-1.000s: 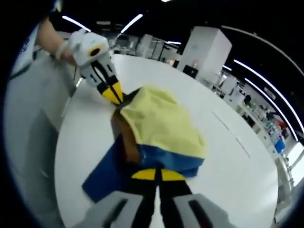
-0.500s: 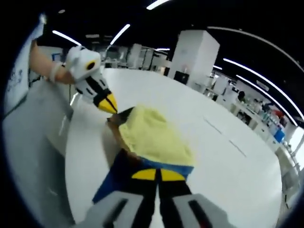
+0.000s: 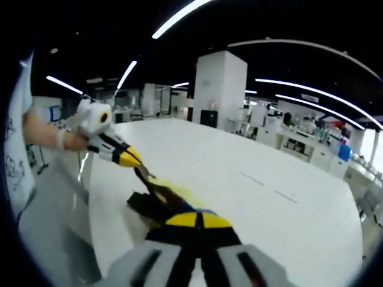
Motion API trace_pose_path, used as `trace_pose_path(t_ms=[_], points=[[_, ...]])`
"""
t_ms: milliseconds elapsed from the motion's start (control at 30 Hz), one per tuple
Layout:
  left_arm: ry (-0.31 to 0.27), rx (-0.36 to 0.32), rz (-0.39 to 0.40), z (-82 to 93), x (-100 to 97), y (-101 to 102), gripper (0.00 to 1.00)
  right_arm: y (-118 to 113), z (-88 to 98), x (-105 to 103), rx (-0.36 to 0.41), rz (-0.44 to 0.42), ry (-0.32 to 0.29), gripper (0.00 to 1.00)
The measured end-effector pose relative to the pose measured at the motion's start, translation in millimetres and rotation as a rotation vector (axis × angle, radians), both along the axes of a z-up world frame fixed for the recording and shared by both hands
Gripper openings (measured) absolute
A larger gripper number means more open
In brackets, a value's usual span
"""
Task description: Fold the garment on the visible template until the final outline fits inside the template.
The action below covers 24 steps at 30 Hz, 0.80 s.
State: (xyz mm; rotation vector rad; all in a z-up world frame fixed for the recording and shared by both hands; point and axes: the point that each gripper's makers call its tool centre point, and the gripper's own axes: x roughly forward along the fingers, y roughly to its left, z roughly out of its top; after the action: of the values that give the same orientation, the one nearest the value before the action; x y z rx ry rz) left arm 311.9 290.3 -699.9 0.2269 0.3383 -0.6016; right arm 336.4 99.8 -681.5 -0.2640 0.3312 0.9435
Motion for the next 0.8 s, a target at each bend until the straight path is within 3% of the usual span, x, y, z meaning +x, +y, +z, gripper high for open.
trace_pose_path(t_ms=[433,800], points=[[-0.046,-0.112,0.047,55.2,15.3,6,0.00,7,58.8,14,0.101,-0.024,-0.064,0.00],[-0.101,-0.297,0.068,112.7,28.1,19,0.00,11,115.7,16,0.191,-0.025,-0.138,0.00]])
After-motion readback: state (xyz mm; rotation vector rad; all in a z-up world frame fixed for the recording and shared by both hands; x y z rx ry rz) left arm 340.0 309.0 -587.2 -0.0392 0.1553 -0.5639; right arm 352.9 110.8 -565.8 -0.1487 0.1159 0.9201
